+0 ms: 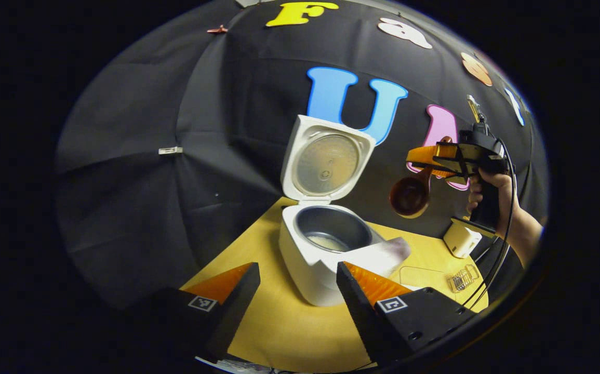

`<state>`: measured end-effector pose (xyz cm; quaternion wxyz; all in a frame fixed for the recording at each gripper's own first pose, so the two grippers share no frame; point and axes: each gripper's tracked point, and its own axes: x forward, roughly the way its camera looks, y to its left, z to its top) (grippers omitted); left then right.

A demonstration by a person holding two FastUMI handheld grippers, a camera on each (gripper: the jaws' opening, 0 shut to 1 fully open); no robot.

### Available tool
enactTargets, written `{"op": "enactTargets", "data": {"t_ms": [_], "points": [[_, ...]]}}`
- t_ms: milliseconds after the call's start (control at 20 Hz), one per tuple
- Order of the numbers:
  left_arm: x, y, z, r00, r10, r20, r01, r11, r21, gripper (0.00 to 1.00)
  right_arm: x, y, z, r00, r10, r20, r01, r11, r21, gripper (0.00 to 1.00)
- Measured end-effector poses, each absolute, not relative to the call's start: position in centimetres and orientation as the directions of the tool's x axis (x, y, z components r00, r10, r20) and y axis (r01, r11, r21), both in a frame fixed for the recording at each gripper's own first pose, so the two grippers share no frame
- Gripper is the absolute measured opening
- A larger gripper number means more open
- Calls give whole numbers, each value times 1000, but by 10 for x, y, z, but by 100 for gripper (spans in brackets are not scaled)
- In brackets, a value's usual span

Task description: Close the left gripper, press the button to open the rice cooker; take a wooden spoon from the chopstick holder with the right hand, scoop a spoonful of rice and pour it into the rice cooker, then put the wooden spoon back into the chopstick holder.

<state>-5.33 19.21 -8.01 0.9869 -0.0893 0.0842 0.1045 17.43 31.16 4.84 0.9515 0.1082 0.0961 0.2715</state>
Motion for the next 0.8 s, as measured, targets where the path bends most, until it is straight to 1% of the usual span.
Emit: {"op": "enactTargets", "data": {"t_ms": [100,200,250,300,500,700,750,800], "points": [[-46,170,-75,969,170,-179,-196,971,-139,96,175,276,58,846,522,-106,-478,832,282,19],[-38,148,-72,972,155,-178,-180,975,-130,96,178,242,57,855,505,-117,-440,827,350,19],[-33,137,-71,972,149,-182,-174,976,-133,92,180,225,55,861,493,-127,-420,828,372,19],[-30,125,-70,973,137,-183,-164,976,-140,96,182,203,55,870,477,-126,-403,834,378,19],[-17,90,-67,970,126,-206,-153,981,-122,96,192,107,52,914,387,-117,-320,870,375,19],[-4,71,-63,966,144,-216,-171,978,-116,96,209,0,31,953,265,-144,-193,902,385,19],[0,67,-62,964,151,-220,-180,977,-119,92,212,-25,25,960,234,-154,-159,907,389,19],[2,65,-61,962,159,-222,-189,975,-120,96,216,-48,16,964,208,-166,-127,908,399,19]]}}
